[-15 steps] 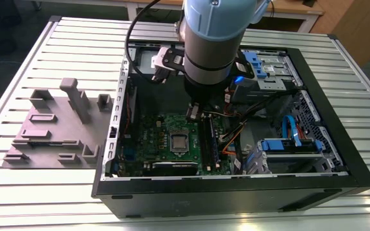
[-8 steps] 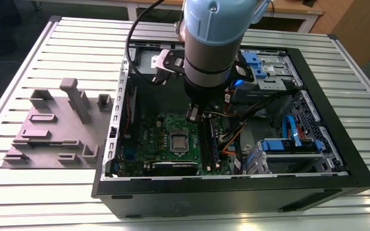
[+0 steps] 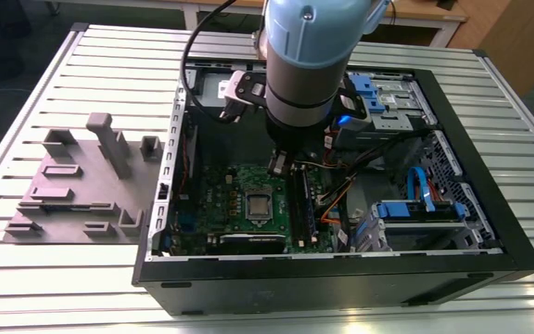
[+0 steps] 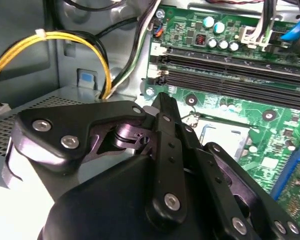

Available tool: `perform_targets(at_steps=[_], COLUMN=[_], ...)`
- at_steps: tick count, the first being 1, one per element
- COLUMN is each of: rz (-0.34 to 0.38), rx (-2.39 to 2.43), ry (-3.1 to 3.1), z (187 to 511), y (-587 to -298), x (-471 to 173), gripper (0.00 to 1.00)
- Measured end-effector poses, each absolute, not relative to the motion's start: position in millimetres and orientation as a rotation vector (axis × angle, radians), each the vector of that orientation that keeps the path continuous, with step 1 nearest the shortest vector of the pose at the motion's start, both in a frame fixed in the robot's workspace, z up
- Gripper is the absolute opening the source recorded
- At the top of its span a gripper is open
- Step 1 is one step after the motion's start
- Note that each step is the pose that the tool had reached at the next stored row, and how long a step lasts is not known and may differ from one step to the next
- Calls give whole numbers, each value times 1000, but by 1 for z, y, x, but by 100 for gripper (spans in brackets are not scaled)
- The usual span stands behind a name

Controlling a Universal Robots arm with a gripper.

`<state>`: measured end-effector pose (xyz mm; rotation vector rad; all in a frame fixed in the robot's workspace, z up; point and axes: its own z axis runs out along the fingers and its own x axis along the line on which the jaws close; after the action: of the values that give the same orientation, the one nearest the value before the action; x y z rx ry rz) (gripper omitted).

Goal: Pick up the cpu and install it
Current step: 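Install the first cpu locking lever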

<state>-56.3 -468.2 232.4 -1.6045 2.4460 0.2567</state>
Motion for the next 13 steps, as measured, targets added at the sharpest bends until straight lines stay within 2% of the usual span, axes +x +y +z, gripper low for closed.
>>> perform_targets(at_steps=[7,13], rz=[259,193], rx=[-1593,-1616], ry=[2451,2488], z=[227,227], y=[-468,-468], x=[-60,-60], gripper=[10,10])
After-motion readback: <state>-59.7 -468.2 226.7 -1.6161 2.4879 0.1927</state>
